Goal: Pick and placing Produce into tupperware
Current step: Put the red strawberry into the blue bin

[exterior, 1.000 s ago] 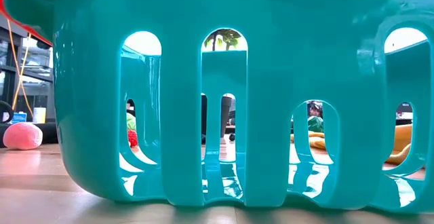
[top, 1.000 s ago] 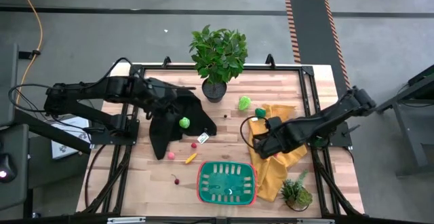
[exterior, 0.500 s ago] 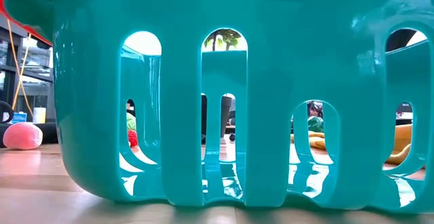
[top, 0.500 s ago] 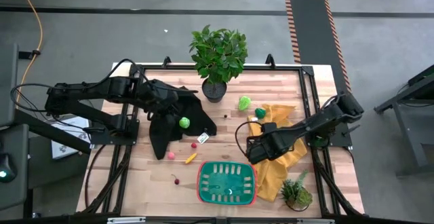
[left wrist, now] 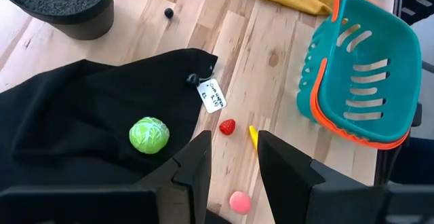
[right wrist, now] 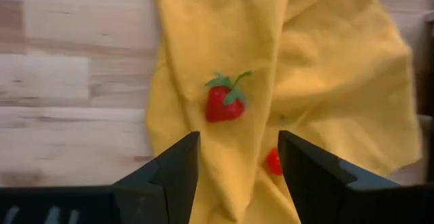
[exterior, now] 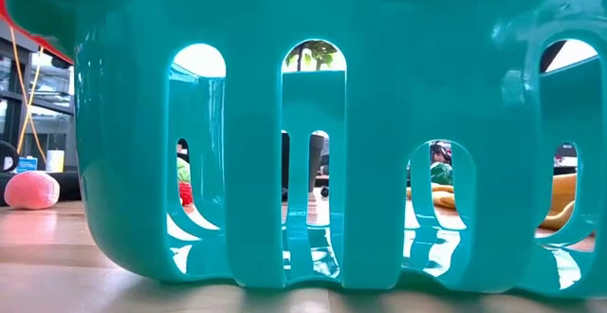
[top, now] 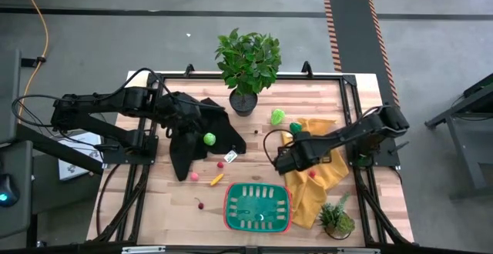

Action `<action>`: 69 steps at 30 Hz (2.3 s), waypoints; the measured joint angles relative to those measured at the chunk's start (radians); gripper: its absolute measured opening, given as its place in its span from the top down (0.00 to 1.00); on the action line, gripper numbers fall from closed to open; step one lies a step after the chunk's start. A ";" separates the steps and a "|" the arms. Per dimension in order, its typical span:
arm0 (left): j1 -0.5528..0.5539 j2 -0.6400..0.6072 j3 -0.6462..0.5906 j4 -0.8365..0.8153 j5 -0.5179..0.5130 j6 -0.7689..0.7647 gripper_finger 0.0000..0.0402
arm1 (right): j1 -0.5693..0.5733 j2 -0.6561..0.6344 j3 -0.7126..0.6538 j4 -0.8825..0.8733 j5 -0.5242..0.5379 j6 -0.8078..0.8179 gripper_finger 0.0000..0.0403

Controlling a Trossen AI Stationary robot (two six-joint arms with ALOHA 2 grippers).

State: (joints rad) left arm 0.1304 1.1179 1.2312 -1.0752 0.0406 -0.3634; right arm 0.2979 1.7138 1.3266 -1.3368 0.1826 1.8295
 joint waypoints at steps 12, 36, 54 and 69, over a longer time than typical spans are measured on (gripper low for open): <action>0.000 0.000 0.000 -0.033 0.000 0.030 0.72 | -0.124 -0.124 0.000 -0.135 -0.026 -0.171 0.53; 0.000 0.000 0.000 -0.044 -0.006 0.049 0.72 | -0.069 -0.322 -0.322 0.284 -0.059 -0.054 0.53; 0.000 0.000 0.000 -0.045 -0.008 0.048 0.72 | -0.069 -0.115 -0.278 0.339 -0.115 -0.079 0.51; 0.000 0.000 0.000 -0.051 -0.008 0.048 0.72 | -0.104 -0.076 -0.278 0.352 -0.078 -0.076 0.51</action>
State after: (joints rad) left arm 0.1307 1.1175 1.2312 -1.1260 0.0329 -0.3149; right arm 0.1940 1.6382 1.0481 -0.9853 0.1049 1.7531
